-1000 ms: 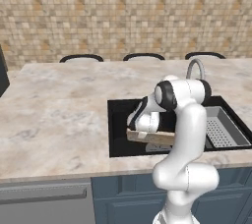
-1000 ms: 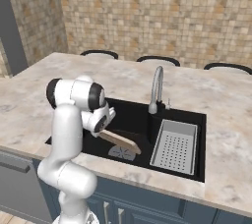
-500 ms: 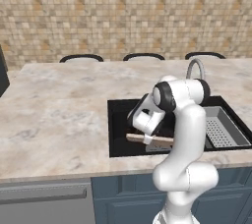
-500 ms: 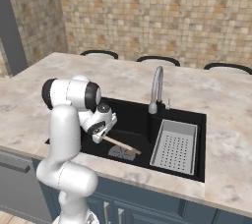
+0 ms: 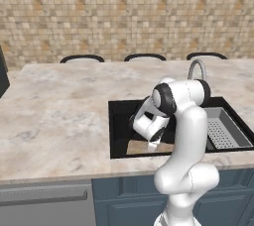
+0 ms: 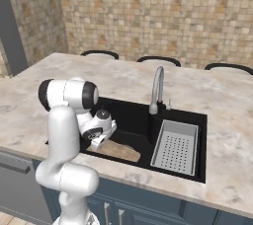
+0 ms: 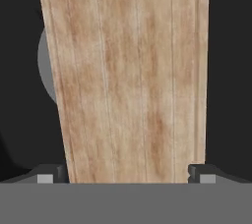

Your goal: Move the cutting board and knife to the sink. Then move spray from the cabinet to the counter.

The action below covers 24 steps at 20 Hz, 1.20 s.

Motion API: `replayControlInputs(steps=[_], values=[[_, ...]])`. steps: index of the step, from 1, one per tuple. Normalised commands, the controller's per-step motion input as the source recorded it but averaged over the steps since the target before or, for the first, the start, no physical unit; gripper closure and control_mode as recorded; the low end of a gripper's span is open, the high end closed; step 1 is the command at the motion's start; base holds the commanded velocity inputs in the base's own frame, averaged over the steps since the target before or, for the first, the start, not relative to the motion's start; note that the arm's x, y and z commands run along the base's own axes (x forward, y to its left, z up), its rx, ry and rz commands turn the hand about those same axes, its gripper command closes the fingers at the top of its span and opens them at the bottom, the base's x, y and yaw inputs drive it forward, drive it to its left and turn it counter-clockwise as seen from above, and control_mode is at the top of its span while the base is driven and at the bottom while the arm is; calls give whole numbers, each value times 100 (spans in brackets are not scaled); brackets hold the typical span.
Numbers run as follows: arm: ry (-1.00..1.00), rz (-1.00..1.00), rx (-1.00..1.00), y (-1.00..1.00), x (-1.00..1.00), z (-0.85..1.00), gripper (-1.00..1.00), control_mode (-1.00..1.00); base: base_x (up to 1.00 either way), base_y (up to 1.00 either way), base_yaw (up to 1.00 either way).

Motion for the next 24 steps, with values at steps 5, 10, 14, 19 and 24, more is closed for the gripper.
replayControlInputs(steps=[5,10,14,19,24], values=[[7,0,0,0,-9,1,-100,-100,0,0,0],[1,-3,0,0,0,40,-100,-100,0,0,0],[0,-1,0,0,0,57,-100,-100,0,0,0],[0,4,0,0,0,74,-100,-100,0,0,0],[0,6,0,0,29,100,-100,-100,0,0,0]])
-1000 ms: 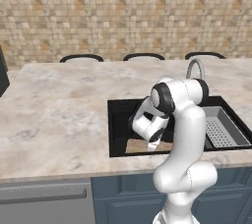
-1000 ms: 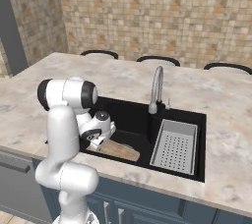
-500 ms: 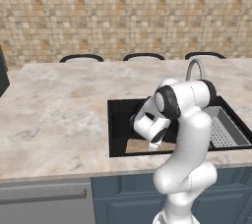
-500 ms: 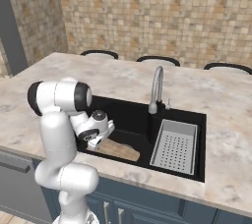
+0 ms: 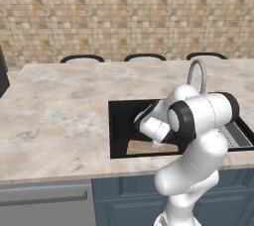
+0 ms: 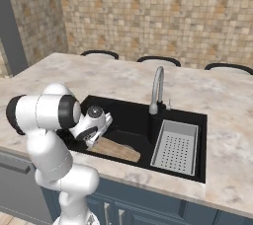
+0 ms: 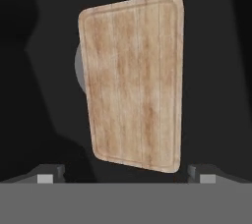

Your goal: Move the cutting board and knife to the sink. Then move spray from the cabinet to the counter.

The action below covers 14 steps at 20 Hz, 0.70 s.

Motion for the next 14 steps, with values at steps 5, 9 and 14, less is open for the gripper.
replayControlInputs(steps=[5,9,14], values=[[2,2,0,0,93,56,-100,-100,0,0,0],[4,8,0,0,35,66,-100,-100,0,0,0],[1,8,0,0,11,97,-100,-100,0,0,0]])
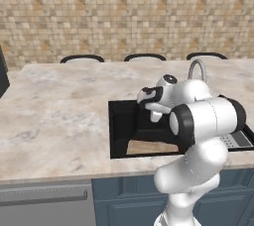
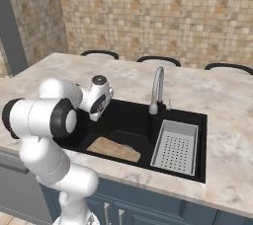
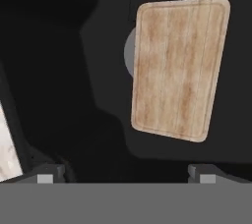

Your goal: Move the cutting board and knife to the sink. Then move spray from the cabinet to the counter.

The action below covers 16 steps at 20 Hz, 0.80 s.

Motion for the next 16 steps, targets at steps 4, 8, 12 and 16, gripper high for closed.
replayControlInputs(steps=[4,8,12,16], values=[[0,10,0,0,-1,100,-100,-100,0,0,0],[0,20,1,0,0,86,-100,-100,0,0,0],[-3,37,7,-11,0,24,-100,-100,0,0,0],[-4,17,1,-6,0,26,-100,-100,0,0,0]])
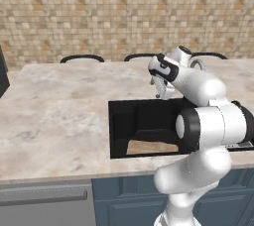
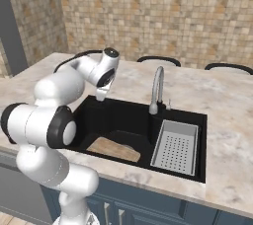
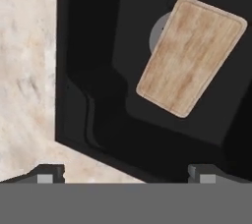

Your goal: Move the cutting board and knife to the sink. Then move spray from the cabinet to the counter.

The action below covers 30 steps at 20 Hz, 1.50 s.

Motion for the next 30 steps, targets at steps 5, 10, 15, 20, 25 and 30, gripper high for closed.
replayControlInputs(steps=[5,10,15,20,25,30], values=[[-18,-1,1,9,5,41,-100,-100,0,0,0],[-16,-2,0,41,4,64,-100,-100,0,0,0],[-16,18,-4,33,0,50,-100,-100,0,0,0],[-21,33,-8,4,-1,25,-100,-100,0,0,0],[-22,42,-11,0,-11,10,-100,-100,0,0,0],[-27,45,-27,0,-12,0,-100,-100,0,0,0]])
